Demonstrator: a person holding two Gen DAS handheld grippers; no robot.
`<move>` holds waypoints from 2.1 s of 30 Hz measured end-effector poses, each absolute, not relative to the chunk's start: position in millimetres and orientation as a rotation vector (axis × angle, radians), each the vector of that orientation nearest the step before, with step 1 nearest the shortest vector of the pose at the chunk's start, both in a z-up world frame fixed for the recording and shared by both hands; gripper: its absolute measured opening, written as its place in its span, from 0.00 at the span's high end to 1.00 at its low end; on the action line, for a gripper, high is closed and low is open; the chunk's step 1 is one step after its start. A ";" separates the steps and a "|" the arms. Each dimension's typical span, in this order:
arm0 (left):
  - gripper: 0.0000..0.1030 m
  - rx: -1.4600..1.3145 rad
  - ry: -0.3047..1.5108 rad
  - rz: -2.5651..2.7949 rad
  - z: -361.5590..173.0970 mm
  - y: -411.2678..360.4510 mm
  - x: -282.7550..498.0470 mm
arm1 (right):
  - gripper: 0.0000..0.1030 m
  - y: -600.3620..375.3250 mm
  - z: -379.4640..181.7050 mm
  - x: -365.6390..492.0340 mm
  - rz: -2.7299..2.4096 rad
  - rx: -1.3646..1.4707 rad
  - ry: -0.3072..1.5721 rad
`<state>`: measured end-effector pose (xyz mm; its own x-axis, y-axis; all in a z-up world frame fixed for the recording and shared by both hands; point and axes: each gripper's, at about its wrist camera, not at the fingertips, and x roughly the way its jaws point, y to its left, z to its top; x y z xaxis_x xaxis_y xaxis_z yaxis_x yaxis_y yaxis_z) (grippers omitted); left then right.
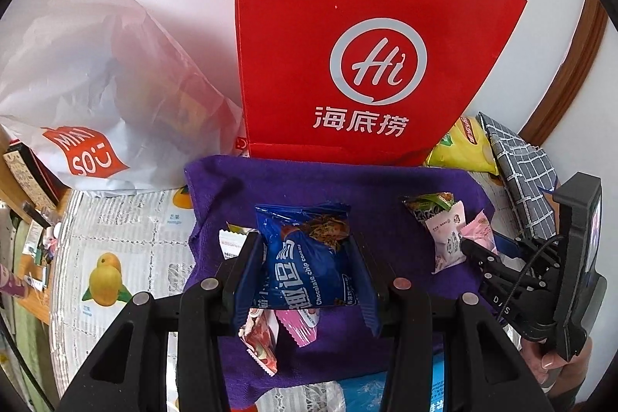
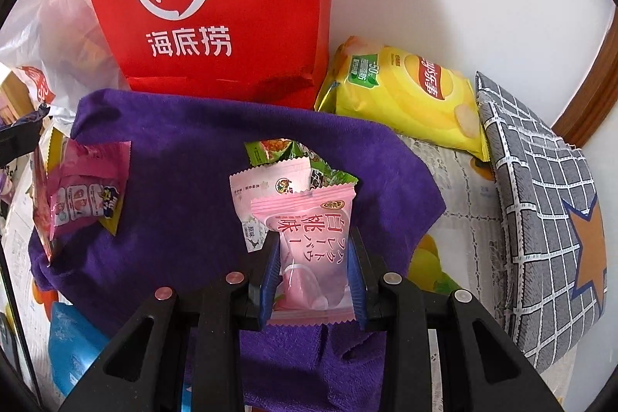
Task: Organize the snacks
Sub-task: 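Lower and open the right gripper onto the towel while the left releases the blue bag there, then move both open grippers back from the towel toward the snack pile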
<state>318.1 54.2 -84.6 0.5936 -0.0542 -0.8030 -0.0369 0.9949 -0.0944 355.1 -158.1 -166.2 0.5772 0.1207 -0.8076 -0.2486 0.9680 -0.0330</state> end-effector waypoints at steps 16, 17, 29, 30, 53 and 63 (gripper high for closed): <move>0.58 -0.127 1.052 -0.026 -110.1 52.3 330.1 | 0.59 -154.3 -163.8 350.1 0.213 -0.175 0.941; 0.58 -0.126 1.060 -0.025 -111.8 52.0 330.9 | 0.58 -154.2 -162.4 349.6 0.213 -0.174 0.938; 0.57 -0.066 1.091 0.029 -121.9 46.2 333.9 | 0.53 -156.0 -146.2 342.9 0.206 -0.162 0.899; 0.57 -0.064 1.092 0.031 -122.0 46.7 333.8 | 0.53 -156.0 -145.0 342.0 0.207 -0.158 0.894; 0.42 -0.044 1.082 0.024 -116.8 41.5 331.2 | 0.49 -152.0 -128.1 331.7 0.217 -0.151 0.859; 0.40 -0.053 1.035 -0.025 -96.5 37.2 319.9 | 0.45 -153.6 -94.4 308.5 0.246 -0.110 0.761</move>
